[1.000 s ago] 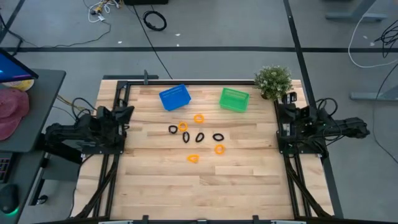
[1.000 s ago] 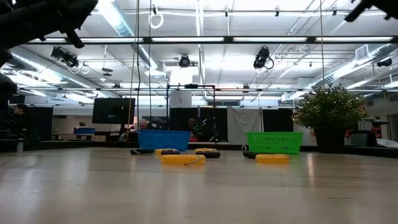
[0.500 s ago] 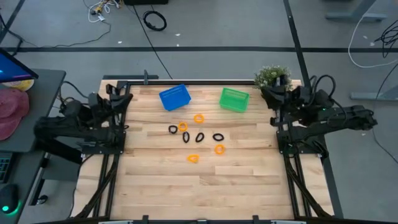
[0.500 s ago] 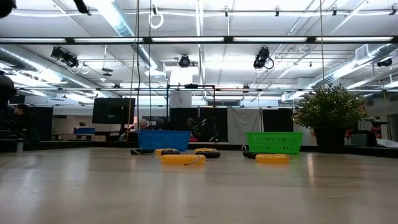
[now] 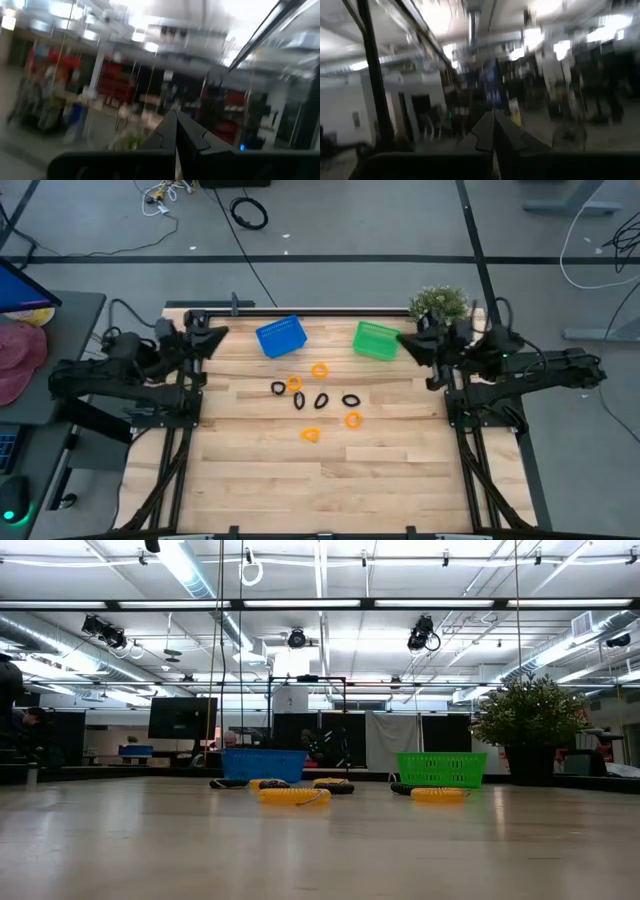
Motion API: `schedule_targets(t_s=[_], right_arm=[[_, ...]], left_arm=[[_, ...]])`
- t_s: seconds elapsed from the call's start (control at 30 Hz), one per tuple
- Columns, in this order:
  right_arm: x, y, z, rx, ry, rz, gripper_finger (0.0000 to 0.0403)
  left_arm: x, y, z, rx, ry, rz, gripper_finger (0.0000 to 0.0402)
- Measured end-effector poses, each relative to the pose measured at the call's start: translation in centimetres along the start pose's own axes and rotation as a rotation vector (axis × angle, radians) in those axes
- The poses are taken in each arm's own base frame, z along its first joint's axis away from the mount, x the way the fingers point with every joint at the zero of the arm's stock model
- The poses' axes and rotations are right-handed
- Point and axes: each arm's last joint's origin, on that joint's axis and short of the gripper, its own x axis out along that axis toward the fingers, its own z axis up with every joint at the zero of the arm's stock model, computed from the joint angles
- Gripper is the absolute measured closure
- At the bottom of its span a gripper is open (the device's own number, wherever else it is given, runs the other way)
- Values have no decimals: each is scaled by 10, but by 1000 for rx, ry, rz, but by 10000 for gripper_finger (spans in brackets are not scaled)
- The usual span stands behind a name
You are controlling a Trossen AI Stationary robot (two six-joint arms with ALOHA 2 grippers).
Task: Sort spring keychains
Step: Put the black spring keychain into the green bin
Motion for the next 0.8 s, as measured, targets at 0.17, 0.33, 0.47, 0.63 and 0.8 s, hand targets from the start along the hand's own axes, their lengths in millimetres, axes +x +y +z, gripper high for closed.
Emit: schedule_targets(t_s=[0.17, 0.33, 0.47, 0.63, 0.8], right_arm=[[13, 3, 8, -27, 238, -34, 360], [39, 6, 21, -70, 408, -98, 323], [59, 2, 16, -73, 576, -173, 301], [73, 4, 18, -27, 569, -171, 289], [85, 7, 14, 7, 530, -120, 289]], left_arm=[[20, -10, 6, -13, 202, 28, 392], [42, -22, 13, 93, 313, 20, 372], [55, -27, 15, 158, 341, 28, 368], [61, -31, 10, 137, 379, -53, 376], [60, -33, 8, 85, 419, -116, 378]])
